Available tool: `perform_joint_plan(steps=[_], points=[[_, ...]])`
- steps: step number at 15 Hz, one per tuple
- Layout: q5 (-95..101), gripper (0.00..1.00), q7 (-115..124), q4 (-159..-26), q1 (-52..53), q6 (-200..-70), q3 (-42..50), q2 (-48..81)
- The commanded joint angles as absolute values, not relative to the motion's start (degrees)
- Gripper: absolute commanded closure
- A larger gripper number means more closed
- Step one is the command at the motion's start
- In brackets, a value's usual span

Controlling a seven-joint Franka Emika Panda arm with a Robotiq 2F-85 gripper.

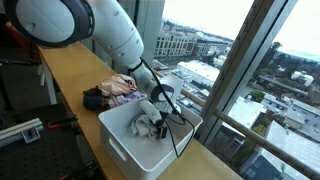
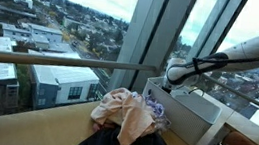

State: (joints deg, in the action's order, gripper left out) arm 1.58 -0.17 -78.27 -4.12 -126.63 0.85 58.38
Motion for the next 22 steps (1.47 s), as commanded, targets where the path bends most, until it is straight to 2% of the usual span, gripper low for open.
perform_joint_plan(steps=[1, 7, 16, 22], points=[[1.7, 0.54, -0.9, -77.3, -4.5, -125.6, 2.1, 59.6], [1.8, 0.98, -1.0, -80.3, -5.6, -124.4, 3.8, 52.5], [1.3, 1.00, -1.2, -83.8, -7.2, -120.1, 4.3, 34.8], [1.5, 1.00, -0.3, -91.0, -3.0, -118.0, 1.6, 19.7]])
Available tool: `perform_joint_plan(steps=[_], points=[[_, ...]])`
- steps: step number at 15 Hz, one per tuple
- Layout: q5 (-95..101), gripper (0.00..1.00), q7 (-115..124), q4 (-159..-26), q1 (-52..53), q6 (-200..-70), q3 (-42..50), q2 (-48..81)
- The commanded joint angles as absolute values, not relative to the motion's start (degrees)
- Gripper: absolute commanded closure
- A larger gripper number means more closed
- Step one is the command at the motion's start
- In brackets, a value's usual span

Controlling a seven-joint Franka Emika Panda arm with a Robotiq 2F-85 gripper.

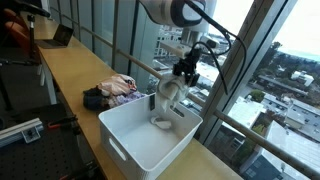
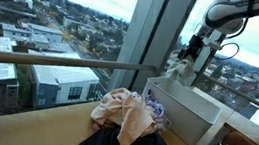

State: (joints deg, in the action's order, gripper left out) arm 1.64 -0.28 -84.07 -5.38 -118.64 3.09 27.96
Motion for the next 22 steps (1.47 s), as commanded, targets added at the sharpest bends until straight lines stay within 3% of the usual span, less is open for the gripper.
perform_joint_plan(steps=[1, 7, 10, 11, 12, 16, 22], points=[[2.0, 1.00, 0.1, -93.1, -1.6, -118.2, 0.9, 17.6], [4.2, 1.00, 6.2, -104.5, 7.8, -120.1, -4.8, 10.1], [5.4, 1.00, 11.2, -107.3, 12.4, -122.2, -8.0, 12.8], [5.7, 0.75, 12.5, -108.0, 13.7, -122.7, -8.7, 13.8], [5.9, 0.73, 13.6, -108.5, 14.7, -123.1, -9.3, 14.5], [7.1, 0.45, 14.3, -110.2, 15.3, -125.2, -8.5, 17.1], [5.2, 0.03, 6.8, -105.8, 6.4, -124.5, -2.8, 19.4]])
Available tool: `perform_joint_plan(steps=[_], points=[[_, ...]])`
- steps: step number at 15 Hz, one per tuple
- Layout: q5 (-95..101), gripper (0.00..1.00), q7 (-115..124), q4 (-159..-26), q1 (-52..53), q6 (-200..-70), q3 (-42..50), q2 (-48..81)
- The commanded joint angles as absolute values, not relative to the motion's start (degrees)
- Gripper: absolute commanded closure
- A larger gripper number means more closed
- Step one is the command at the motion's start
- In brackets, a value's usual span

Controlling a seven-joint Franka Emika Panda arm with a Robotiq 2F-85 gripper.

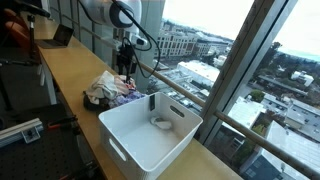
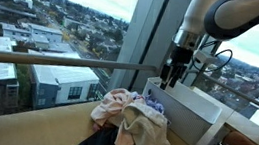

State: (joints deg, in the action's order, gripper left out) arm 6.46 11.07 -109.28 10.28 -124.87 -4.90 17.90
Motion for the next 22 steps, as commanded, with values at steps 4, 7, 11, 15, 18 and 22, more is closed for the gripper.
perform_joint_plan(steps=[4, 7, 11, 15, 18, 22], points=[[4.5, 0.00, 1.1, -99.2, 0.9, -125.1, -0.3, 24.6], [3.5, 0.00, -2.7, -92.9, -1.5, -126.7, -0.2, 30.8], [2.6, 0.00, -5.8, -83.2, -3.2, -128.0, -0.4, 40.7], [1.8, 0.00, -7.5, -73.1, -4.7, -126.2, -0.5, 49.4], [1.9, 0.00, -8.5, -67.4, -5.6, -125.4, -0.4, 54.3], [2.2, 0.00, -9.4, -62.5, -6.4, -124.3, -0.2, 59.5]])
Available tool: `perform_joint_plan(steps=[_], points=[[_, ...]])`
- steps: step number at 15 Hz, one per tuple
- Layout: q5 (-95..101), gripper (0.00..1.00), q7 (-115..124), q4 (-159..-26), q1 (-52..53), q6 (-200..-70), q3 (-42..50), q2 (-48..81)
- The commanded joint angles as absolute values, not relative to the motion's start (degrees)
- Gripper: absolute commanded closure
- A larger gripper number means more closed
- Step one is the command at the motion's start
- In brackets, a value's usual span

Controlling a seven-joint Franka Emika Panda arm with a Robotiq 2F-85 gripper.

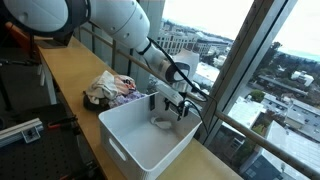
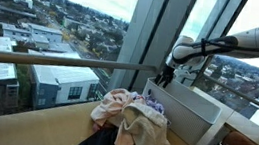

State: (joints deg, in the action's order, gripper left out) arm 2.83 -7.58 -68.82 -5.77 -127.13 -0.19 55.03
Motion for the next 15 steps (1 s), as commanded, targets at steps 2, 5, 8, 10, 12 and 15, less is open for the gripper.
perform_joint_plan(steps=[2, 5, 8, 10, 12, 15], points=[[2.3, 0.00, -9.6, -60.9, -6.6, -123.7, -0.1, 61.5], [2.3, 0.00, -9.4, -58.5, -6.7, -121.9, 0.0, 64.0], [2.3, 0.32, -9.1, -56.3, -6.7, -120.5, 0.1, 66.0], [2.3, 0.49, -8.9, -55.0, -6.7, -119.6, 0.1, 66.9], [2.2, 0.65, -8.6, -54.0, -6.7, -118.8, 0.2, 67.6], [2.0, 0.87, -8.1, -53.0, -6.8, -116.8, 0.2, 67.8]])
